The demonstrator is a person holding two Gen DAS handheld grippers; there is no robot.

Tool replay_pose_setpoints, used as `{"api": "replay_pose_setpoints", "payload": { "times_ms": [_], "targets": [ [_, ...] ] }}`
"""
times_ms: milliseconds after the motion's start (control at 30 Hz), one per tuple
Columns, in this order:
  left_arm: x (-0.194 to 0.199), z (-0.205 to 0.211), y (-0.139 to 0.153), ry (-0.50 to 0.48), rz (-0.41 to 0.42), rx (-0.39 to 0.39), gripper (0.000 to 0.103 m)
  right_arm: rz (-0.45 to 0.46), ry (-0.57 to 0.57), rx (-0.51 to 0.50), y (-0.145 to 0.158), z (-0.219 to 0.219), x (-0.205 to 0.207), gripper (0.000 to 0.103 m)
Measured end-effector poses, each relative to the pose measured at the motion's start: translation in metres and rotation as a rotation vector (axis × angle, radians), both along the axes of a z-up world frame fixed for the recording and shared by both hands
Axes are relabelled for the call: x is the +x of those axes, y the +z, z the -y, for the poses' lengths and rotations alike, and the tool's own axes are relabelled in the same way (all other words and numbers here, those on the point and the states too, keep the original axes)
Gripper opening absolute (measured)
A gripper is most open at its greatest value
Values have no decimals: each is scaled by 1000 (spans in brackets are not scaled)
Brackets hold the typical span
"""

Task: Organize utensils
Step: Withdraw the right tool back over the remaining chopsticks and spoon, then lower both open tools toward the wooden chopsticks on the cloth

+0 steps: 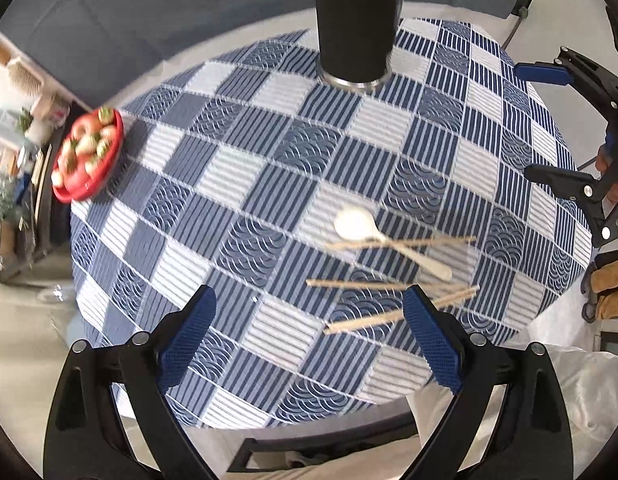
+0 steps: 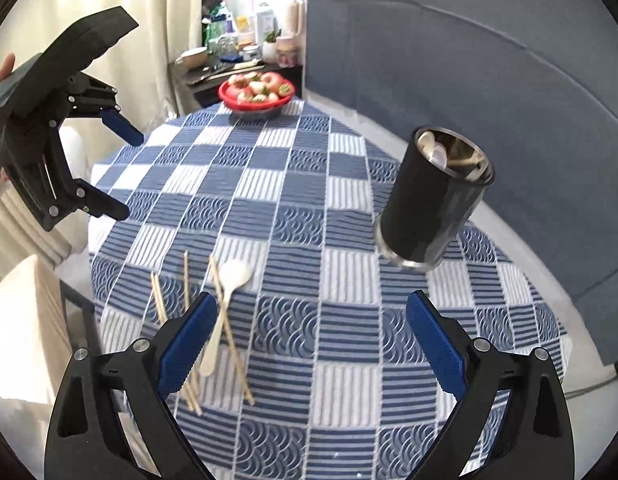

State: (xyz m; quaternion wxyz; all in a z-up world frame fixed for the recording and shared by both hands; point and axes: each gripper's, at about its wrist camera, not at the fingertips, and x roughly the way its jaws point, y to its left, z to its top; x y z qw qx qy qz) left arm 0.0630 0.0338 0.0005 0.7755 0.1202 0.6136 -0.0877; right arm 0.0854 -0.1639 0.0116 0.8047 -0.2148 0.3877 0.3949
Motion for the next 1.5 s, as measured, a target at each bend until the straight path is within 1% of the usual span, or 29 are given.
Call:
{"api": "replay_pose_setpoints", "payload": {
  "times_ms": [67,167,300,467,567,667,867,1033,1133,1200,1300,1400,1500],
  "targets": [
    [-11,-2,-8,8,-14,-15,94,-3,2,-11,-5,1,-14,91],
    [-24,-4,-17,15,-27,-15,94,-14,3,-20,-13,2,-27,91],
    [-40,-7,-32,42,-46,-34,95,-32,7,-42,-22,3,-42,91],
    [-54,-14,-59,116,-71,-60,95,-38,-20,-84,-37,10,-58,91],
    [-61,-18,-71,169,-66,-86,95,-42,-35,-111,-45,15,-67,91],
    [-69,-20,-81,216,-60,-115,95,-45,-31,-113,-50,20,-75,91],
    [-79,-23,-85,307,-6,-117,95,-41,-47,-145,-60,26,-73,91],
    [-79,-23,-89,360,15,-128,95,-60,-39,-124,-62,29,-64,91],
    [-76,-19,-96,387,14,-106,95,-81,-8,-119,-66,29,-57,91],
    [-73,-17,-102,411,4,-114,95,-81,14,-129,-70,29,-51,91],
    [-69,-16,-114,463,-14,-130,95,-104,52,-133,-77,29,-42,91],
    [-69,-11,-122,503,-16,-110,95,-122,97,-153,-87,27,-30,91],
    [-68,-9,-129,547,-28,-128,95,-138,152,-169,-96,22,-16,91]
  ]
}}
